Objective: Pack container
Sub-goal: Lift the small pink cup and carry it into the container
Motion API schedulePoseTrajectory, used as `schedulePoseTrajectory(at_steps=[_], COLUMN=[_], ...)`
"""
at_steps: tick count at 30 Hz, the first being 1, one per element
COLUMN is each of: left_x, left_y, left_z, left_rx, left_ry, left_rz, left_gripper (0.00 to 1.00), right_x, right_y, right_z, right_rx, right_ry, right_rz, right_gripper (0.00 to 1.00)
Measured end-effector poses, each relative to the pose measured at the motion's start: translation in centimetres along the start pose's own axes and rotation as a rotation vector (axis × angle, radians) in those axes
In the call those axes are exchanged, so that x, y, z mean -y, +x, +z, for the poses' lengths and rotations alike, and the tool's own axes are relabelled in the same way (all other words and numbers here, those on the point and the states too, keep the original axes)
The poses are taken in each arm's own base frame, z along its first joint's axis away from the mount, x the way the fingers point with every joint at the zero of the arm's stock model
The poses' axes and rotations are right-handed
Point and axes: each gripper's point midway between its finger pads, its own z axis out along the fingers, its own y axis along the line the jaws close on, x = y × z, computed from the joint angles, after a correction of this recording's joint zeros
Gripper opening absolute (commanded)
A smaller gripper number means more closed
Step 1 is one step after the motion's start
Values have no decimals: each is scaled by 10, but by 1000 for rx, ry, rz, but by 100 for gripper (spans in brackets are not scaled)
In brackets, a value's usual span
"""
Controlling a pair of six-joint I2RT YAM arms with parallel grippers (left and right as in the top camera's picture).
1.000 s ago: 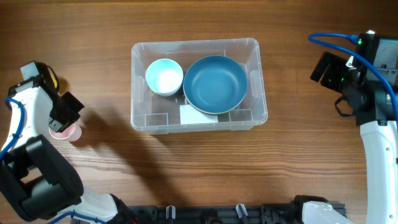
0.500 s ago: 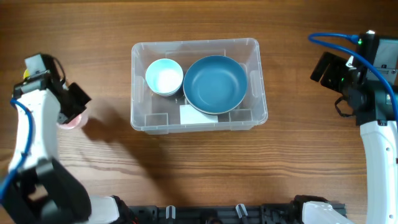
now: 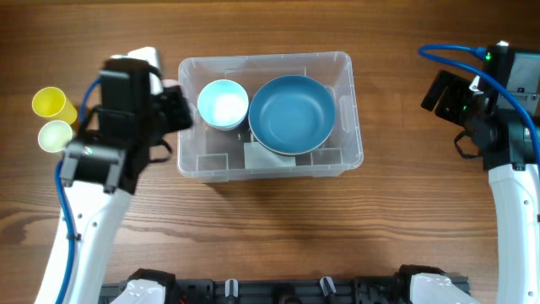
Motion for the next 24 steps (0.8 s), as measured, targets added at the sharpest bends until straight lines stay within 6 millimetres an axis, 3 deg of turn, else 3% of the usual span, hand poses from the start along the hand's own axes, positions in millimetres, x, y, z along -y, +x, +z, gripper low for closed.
schedulePoseTrajectory(at_steps=[3, 7, 11, 15, 24], left_x=[21, 31, 31, 28, 38], left_y=[11, 37, 62, 74, 106], left_z=[0, 12, 34, 52, 76], left_rx=[-26, -130, -248, -311, -432], left_ry=[42, 37, 4, -20, -35], left_rz=[48, 91, 118, 123, 174], left_gripper=[4, 4, 4, 4, 4], right_x=[0, 0, 0, 0, 0], right_y=[0, 0, 0, 0, 0], right_z=[0, 0, 0, 0, 0], right_rx=[0, 0, 0, 0, 0], right_ry=[0, 0, 0, 0, 0], right_rz=[0, 0, 0, 0, 0], right_gripper=[100, 100, 100, 100, 100])
